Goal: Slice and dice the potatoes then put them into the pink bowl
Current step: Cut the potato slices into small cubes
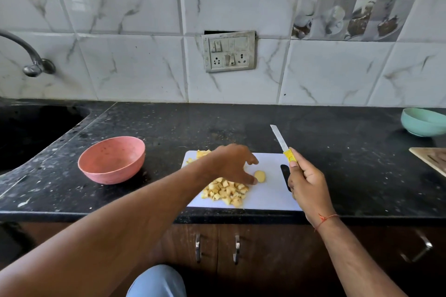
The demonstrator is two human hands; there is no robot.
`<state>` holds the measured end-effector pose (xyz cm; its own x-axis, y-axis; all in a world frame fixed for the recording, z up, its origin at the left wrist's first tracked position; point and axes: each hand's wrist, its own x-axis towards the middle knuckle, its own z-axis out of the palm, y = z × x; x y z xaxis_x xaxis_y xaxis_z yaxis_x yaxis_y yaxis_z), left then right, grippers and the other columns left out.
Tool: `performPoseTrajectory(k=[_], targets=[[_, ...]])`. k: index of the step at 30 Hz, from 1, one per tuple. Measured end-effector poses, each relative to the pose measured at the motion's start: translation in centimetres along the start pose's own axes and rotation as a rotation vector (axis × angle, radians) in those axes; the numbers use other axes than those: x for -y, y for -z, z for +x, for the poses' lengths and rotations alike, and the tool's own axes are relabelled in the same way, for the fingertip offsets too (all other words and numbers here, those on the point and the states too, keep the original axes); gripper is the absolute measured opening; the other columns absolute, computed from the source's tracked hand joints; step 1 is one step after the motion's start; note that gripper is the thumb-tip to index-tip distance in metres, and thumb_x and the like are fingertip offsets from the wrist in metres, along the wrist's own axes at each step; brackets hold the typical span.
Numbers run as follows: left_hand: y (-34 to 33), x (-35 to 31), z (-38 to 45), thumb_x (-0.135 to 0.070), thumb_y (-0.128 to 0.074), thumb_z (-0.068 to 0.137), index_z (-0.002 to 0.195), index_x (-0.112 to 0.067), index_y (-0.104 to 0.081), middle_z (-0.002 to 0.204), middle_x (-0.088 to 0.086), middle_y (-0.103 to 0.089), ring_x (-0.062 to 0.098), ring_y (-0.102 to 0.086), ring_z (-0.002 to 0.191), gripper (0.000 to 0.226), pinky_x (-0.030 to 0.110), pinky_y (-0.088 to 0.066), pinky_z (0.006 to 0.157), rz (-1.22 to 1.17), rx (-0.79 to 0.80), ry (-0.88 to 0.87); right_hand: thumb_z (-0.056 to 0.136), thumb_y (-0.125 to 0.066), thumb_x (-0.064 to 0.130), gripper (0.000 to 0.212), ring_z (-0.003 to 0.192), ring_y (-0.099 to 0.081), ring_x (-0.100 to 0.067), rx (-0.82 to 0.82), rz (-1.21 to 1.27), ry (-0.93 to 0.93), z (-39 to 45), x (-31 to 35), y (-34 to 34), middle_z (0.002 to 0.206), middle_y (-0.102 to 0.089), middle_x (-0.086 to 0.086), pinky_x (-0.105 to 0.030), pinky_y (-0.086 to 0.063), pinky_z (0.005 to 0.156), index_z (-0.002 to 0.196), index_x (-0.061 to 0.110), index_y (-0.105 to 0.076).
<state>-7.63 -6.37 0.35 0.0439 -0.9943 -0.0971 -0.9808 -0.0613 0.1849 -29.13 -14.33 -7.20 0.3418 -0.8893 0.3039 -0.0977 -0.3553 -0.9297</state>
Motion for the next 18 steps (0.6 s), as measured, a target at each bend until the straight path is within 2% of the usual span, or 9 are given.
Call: performPoseTrajectory(k=[5, 7, 9, 11, 14, 15, 16, 17, 18], targets=[[-1.1, -0.9, 0.7, -0.064, -0.075, 0.087, 0.124, -0.037, -0.075, 0.123, -0.013, -0.069, 0.018, -0.063, 0.118, 0.046, 0.043, -0.044, 0.098, 0.049, -0.048, 0.061, 0.109, -0.05, 0.024, 0.04, 0.062, -0.042, -0.011, -0.001, -0.05, 0.031, -0.1, 0.0, -0.1, 0.061, -0.045, 0.016, -0.029, -0.045, 0.063, 0.146, 0.039, -0.057], [-1.6, -0.7, 0.5, -0.071, -0.076, 0.082, 0.12, -0.036, -0.075, 0.118, -0.013, -0.068, 0.017, -0.062, 0.116, 0.051, 0.044, -0.042, 0.097, 0.023, -0.097, 0.094, 0.109, -0.05, 0.023, 0.041, 0.06, -0.042, -0.009, 0.001, -0.075, 0.043, -0.2, 0.3, -0.1, 0.06, -0.045, 0.015, -0.025, -0.044, 0.061, 0.147, 0.037, -0.057], [-1.8, -0.7, 0.0, -0.073, -0.078, 0.078, 0.129, -0.036, -0.07, 0.125, -0.014, -0.066, 0.016, -0.056, 0.122, 0.064, 0.047, -0.038, 0.103, -0.004, -0.11, 0.096, 0.109, -0.05, 0.024, 0.04, 0.058, -0.044, -0.004, 0.015, -0.109, 0.064, -0.5, 0.7, 0.0, 0.059, -0.049, 0.017, -0.021, -0.045, 0.06, 0.147, 0.037, -0.056], [-1.4, -0.8, -0.3, -0.067, -0.079, 0.081, 0.14, -0.038, -0.062, 0.137, -0.014, -0.061, 0.017, -0.048, 0.133, 0.067, 0.049, -0.033, 0.108, -0.018, -0.071, 0.055, 0.109, -0.05, 0.024, 0.041, 0.062, -0.051, -0.001, 0.031, -0.136, 0.073, -0.9, 1.3, 0.0, 0.066, -0.056, 0.022, -0.019, -0.048, 0.067, 0.148, 0.036, -0.054], [-0.4, -0.6, 0.3, -0.046, -0.079, 0.088, 0.146, -0.039, -0.058, 0.149, -0.011, -0.054, 0.018, -0.041, 0.144, 0.063, 0.051, -0.033, 0.117, -0.047, -0.017, -0.051, 0.108, -0.053, 0.027, 0.04, 0.092, -0.06, 0.014, -0.007, -0.214, 0.092, -2.0, 2.2, 0.9, 0.11, -0.066, 0.026, -0.013, -0.051, 0.089, 0.148, 0.029, -0.056], [-0.1, -0.6, 0.8, -0.038, -0.08, 0.088, 0.147, -0.038, -0.059, 0.15, -0.009, -0.054, 0.018, -0.043, 0.143, 0.062, 0.048, -0.036, 0.117, -0.065, -0.001, -0.084, 0.107, -0.054, 0.027, 0.04, 0.098, -0.059, 0.018, -0.029, -0.252, 0.108, -2.7, 2.4, 1.4, 0.117, -0.065, 0.027, -0.007, -0.049, 0.088, 0.147, 0.028, -0.056], [0.2, -0.6, 1.2, -0.031, -0.08, 0.088, 0.146, -0.037, -0.06, 0.149, -0.006, -0.055, 0.018, -0.046, 0.141, 0.061, 0.043, -0.038, 0.117, -0.075, 0.026, -0.117, 0.106, -0.056, 0.026, 0.039, 0.097, -0.06, 0.019, -0.048, -0.283, 0.129, -3.5, 2.6, 2.1, 0.115, -0.065, 0.03, -0.004, -0.049, 0.083, 0.145, 0.028, -0.058], [0.6, -0.6, 1.6, -0.026, -0.08, 0.089, 0.146, -0.036, -0.062, 0.147, -0.004, -0.056, 0.019, -0.049, 0.138, 0.061, 0.038, -0.039, 0.114, -0.064, 0.071, -0.15, 0.105, -0.058, 0.026, 0.037, 0.096, -0.063, 0.015, -0.063, -0.309, 0.152, -4.3, 2.7, 2.8, 0.11, -0.064, 0.034, -0.007, -0.053, 0.08, 0.142, 0.028, -0.061], [1.0, -0.8, 2.1, -0.023, -0.081, 0.089, 0.145, -0.036, -0.063, 0.145, -0.002, -0.056, 0.019, -0.051, 0.136, 0.06, 0.035, -0.04, 0.113, -0.032, 0.131, -0.183, 0.103, -0.061, 0.028, 0.035, 0.097, -0.067, 0.009, -0.075, -0.337, 0.171, -5.1, 2.6, 3.6, 0.105, -0.065, 0.036, -0.015, -0.056, 0.08, 0.138, 0.027, -0.066]])
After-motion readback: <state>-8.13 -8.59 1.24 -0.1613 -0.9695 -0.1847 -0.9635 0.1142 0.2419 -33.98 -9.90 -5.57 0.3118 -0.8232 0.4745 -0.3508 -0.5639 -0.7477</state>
